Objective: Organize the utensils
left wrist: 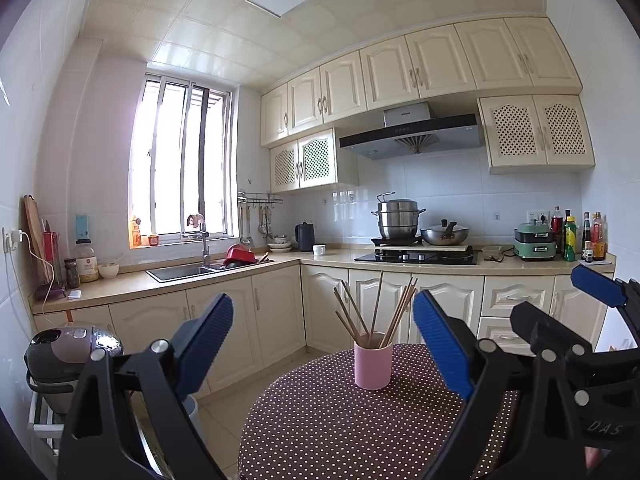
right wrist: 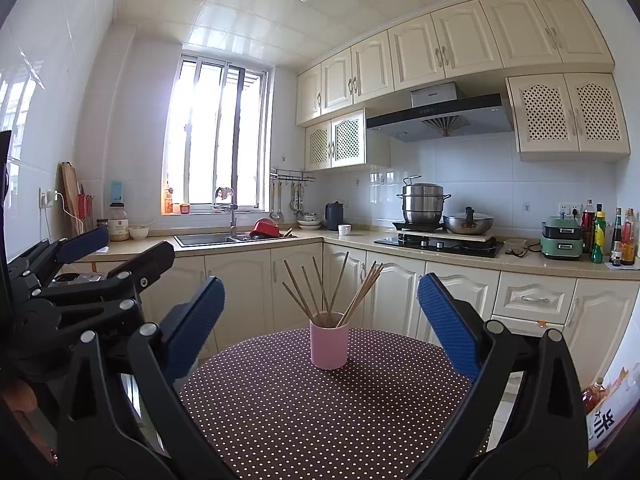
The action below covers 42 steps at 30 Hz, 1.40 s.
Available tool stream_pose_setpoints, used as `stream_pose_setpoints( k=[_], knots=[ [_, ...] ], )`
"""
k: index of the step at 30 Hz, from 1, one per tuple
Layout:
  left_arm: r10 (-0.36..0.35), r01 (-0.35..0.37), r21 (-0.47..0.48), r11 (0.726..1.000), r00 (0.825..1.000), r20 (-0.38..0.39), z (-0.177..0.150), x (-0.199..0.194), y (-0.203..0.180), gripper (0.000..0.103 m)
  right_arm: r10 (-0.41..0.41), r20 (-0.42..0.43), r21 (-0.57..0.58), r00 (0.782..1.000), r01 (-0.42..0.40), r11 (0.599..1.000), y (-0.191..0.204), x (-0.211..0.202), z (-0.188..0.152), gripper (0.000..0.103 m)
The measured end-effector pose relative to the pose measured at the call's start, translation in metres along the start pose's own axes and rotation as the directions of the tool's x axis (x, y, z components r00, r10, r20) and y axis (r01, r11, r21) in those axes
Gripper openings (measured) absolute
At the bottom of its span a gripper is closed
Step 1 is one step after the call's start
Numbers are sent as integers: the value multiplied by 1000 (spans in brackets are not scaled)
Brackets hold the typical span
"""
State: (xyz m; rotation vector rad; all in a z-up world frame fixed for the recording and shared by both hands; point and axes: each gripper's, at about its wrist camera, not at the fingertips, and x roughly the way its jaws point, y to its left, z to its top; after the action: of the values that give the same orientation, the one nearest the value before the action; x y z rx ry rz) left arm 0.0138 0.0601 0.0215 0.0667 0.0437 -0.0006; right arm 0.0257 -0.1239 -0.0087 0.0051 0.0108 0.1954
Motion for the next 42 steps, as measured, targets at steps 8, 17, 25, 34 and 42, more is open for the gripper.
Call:
stream_pose_setpoints(
  k=[8, 17, 25, 34, 42],
  knots=[
    [-2, 2, -2, 1000, 1000, -4, -1, 1, 1, 90, 0, -3, 2, 1000, 0, 1000, 1, 1, 0, 96],
    [-1, 1, -1, 1000, 1000, -6, -4, 1, -1, 90, -1, -6, 5, 1000, 1, 1000, 2, 1, -1, 96],
    [-8, 8, -5, 1000, 1000, -16, -6, 5, -2, 90, -2, -13, 8, 1000, 2, 1000, 3, 2, -3, 96],
    [-5, 5, -1, 1000, 1000, -18, -7, 9, -5, 90, -1, -16, 12, 1000, 1, 1000, 3, 4, -3, 96],
    [1, -1, 2, 1000, 1000, -18, -8, 12, -7, 90, -1, -19, 13, 1000, 2, 1000, 2, 9, -4, 96]
  ],
)
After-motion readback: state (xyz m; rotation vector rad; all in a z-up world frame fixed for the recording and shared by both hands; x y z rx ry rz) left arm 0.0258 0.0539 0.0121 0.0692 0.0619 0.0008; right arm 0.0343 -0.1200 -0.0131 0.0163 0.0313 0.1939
